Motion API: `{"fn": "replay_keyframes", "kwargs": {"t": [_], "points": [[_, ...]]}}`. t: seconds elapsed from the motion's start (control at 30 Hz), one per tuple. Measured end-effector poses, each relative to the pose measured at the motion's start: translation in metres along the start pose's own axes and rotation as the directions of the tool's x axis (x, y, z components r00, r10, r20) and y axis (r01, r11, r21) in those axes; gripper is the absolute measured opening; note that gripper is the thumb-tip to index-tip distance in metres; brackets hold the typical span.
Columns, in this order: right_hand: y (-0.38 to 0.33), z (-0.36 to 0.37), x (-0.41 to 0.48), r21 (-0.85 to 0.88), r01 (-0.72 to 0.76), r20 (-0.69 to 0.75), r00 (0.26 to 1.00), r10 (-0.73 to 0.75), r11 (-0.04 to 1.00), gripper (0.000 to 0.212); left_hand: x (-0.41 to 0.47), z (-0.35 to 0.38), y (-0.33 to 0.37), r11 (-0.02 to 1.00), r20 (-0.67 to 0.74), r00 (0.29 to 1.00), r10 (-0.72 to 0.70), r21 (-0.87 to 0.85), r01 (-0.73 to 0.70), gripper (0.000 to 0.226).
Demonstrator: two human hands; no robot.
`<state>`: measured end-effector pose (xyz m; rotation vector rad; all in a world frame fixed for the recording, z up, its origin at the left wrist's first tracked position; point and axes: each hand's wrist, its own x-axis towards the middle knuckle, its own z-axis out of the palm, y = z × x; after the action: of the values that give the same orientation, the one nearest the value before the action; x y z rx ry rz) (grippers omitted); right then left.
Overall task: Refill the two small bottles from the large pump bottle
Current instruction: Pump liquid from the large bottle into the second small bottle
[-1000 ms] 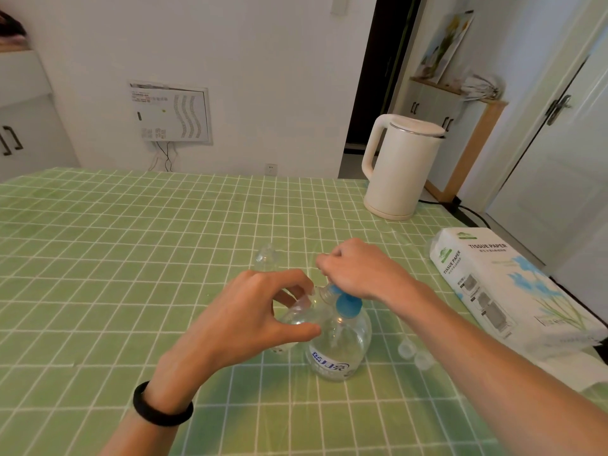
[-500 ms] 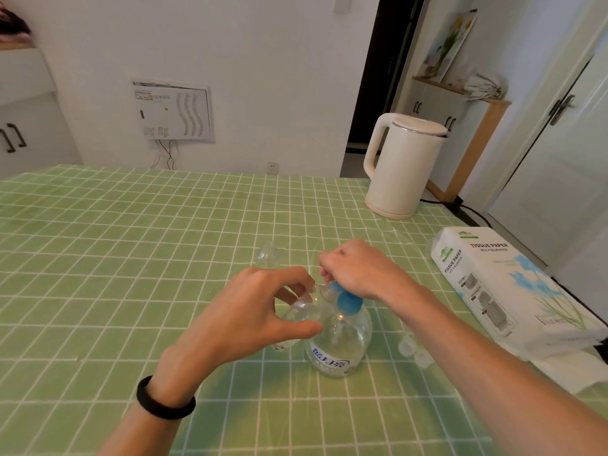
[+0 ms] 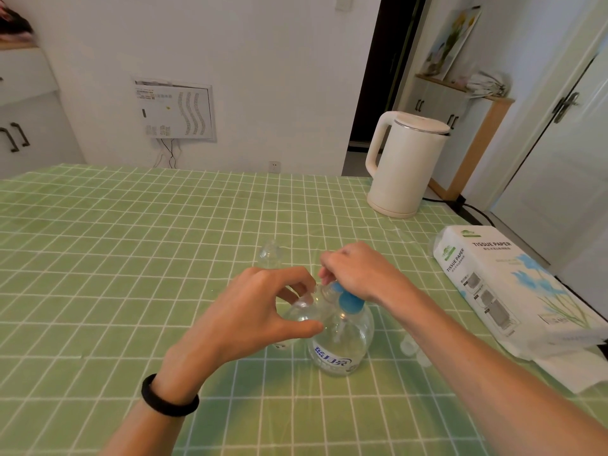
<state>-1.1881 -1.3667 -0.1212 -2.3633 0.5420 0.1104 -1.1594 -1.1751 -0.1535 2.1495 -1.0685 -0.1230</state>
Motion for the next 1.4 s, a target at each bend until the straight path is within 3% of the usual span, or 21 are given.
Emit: {"fn": "replay_keyframes", "kwargs": {"t": [0.3,0.67,0.87,1.23,1.4], "points": [[0.0033,0.0034,0.0052,0.026,-0.032,0.026,0.999,0.031,0.999,0.035,0.0021,0.0013,-0.0013,1.0,-0.007,1.0,0.005,-0.002,-0.005,0.037],[-0.0017,-0.0031,0.0026,0.006,-0.01,-0.004,1.0,0.01,1.0,0.048,0.0003,0.0009,0.0012,1.0,-0.025,1.0,0.001,-0.023,-0.002,0.038],[0.0018,0.0038,0.0049,0.031,-0.055,0.026,0.998,0.054,0.998,0.035,0.0012,0.0025,-0.0005,1.0,-0.019,1.0,0.0,-0.008,0.0,0.036],[-0.0023,-0.0035,0.0035,-0.04,-0.017,0.008,1.0,0.017,0.999,0.047,0.0006,0.0017,0.0016,1.0,-0.028,1.0,0.002,-0.012,-0.002,0.036],[0.0036,0.0031,0.0077,0.016,-0.022,0.02,1.0,0.022,1.0,0.037,0.0019,0.0029,-0.0022,1.0,-0.022,1.0,0.002,-0.004,-0.002,0.037]]}}
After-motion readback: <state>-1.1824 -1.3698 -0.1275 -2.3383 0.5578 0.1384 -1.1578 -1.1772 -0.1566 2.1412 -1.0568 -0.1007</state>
